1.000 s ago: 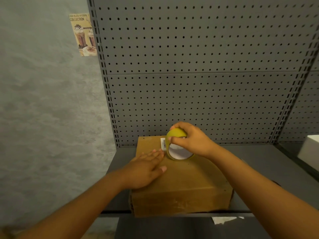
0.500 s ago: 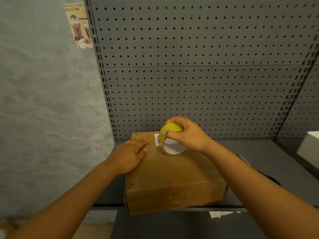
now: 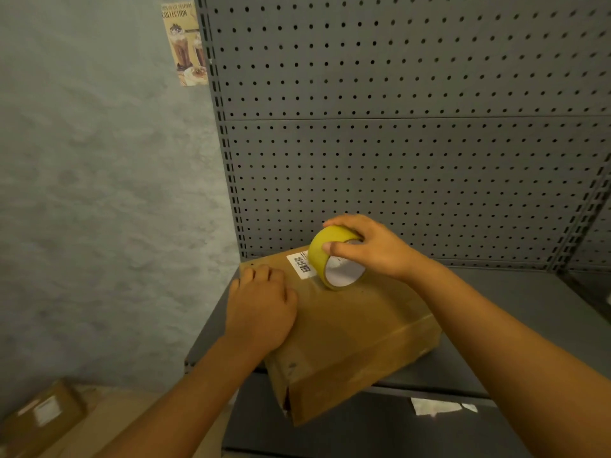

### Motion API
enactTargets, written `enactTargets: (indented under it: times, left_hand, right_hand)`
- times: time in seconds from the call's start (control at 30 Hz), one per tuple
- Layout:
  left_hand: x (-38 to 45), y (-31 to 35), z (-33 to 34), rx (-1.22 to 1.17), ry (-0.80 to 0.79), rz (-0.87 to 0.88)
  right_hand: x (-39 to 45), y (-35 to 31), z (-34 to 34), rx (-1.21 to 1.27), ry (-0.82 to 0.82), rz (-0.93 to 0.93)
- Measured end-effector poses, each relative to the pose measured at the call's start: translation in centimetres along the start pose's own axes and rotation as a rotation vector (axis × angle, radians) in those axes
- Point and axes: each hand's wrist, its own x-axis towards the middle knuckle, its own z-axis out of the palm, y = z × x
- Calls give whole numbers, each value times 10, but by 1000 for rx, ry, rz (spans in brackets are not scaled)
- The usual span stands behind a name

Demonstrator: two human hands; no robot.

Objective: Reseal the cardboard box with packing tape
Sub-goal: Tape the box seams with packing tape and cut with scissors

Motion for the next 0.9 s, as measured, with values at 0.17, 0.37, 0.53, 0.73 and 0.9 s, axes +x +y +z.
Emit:
enactTargets:
  times: [0.17,0.37,0.53,0.73,0.9]
  left_hand:
    - [6,-36,-26,-459,-443,268]
    - [-3,-44,-38,-297,-589,465]
    - [-7,-51,-30,-251,-537,505]
    - [-19,-27,-18,-92,-223,447]
    - [-21,-3,-10,-37,-120,429]
  right_hand:
    - [-11,6,-3,64,-61,50]
    - [-11,3,1,51,10,71]
    - [-7,-1,7,71,59,75]
    - [-4,2,4,66,126,101]
    - [2,10,0,107,124,134]
